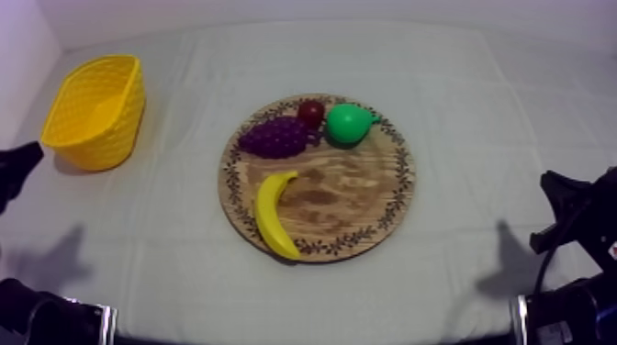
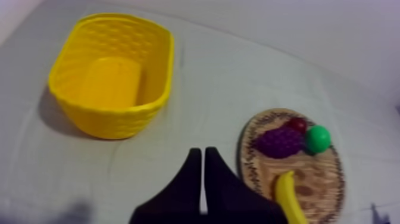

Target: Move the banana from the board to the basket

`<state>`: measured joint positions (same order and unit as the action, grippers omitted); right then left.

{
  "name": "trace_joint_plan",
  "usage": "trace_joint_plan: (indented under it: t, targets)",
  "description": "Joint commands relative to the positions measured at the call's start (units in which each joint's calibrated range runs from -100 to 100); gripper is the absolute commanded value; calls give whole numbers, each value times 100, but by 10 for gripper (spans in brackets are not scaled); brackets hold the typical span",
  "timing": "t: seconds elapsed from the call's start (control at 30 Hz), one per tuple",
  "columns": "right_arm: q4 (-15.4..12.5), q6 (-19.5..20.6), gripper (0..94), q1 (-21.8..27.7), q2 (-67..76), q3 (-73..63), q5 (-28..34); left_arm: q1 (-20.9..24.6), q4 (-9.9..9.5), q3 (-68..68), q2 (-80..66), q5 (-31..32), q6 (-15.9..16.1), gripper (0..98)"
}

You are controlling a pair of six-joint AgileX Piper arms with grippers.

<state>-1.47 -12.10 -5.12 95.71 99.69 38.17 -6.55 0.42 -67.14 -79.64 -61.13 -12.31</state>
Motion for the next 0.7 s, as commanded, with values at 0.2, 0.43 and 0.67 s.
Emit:
trace_joint_plan:
  t: [0.2,0.43,0.67]
  targets:
    - [-2,1,5,-1,4,-3,-2,-792,43,2788,1698,-1105,-704,1]
    - [-2,1,5,-1,4,-3,-2,-1584,-23,3721,2756,-1434,-1350,1]
    - [-2,1,5,-1,4,-3,-2,-2096,79,4036,3644,-1429,-1728,5]
